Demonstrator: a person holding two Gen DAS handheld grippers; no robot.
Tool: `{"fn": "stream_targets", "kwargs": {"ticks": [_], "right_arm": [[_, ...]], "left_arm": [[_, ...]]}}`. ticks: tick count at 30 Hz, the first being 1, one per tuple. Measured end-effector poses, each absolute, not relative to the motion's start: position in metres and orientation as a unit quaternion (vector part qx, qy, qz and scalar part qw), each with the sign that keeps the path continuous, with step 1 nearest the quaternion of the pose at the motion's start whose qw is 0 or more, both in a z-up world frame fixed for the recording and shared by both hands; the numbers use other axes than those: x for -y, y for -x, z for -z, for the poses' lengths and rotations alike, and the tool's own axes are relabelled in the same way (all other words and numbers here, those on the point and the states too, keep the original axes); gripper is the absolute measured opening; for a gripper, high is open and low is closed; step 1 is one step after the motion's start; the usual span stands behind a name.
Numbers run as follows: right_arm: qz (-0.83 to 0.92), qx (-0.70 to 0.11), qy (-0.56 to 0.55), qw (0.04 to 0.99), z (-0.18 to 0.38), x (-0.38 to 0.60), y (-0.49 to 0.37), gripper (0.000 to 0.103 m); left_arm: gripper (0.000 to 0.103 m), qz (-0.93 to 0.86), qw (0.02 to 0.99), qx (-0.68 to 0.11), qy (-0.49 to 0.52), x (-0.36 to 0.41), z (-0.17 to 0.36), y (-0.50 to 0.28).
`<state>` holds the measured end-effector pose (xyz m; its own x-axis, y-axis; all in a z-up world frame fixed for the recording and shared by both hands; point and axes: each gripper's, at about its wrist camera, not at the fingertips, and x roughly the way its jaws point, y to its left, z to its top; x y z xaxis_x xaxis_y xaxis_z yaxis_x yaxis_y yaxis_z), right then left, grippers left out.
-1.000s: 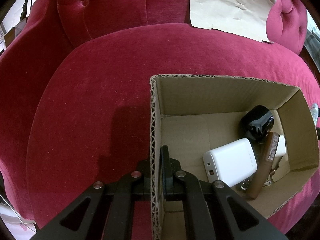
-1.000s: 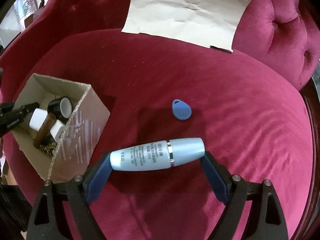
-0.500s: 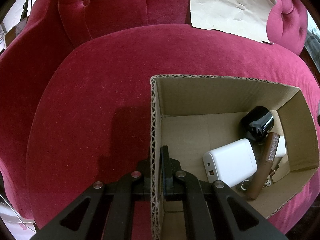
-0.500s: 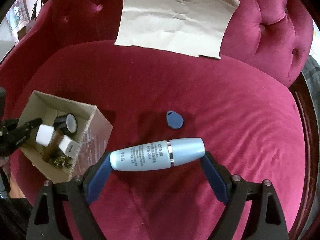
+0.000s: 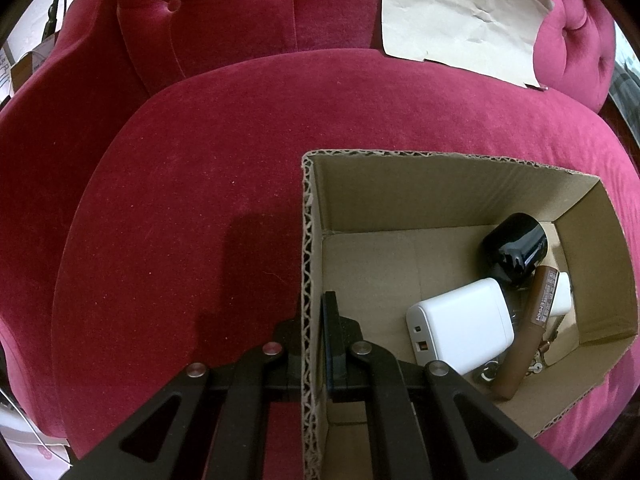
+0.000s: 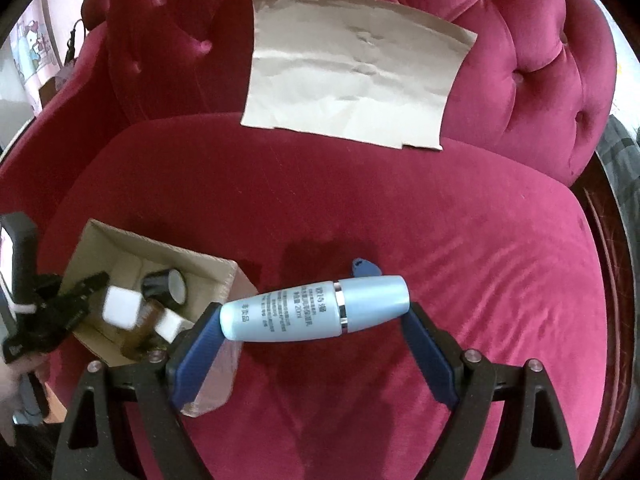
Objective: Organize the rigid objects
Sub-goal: 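Carry the light-blue bottle over the box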
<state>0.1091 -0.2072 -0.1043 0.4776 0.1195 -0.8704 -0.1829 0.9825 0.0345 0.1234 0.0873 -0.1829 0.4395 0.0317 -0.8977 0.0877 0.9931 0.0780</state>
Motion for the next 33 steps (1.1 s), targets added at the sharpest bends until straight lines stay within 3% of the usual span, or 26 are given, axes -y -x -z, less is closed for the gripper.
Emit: {"fn": "stream_targets", "kwargs": {"ticks": [33], "right_arm": [[-0.127, -0.495, 0.045, 0.858, 0.113, 0.1, -0.105, 0.091]], "left_arm": [[0.004, 0.017, 0.848, -0.527, -0.054, -0.091, 0.182, -0.122]]}}
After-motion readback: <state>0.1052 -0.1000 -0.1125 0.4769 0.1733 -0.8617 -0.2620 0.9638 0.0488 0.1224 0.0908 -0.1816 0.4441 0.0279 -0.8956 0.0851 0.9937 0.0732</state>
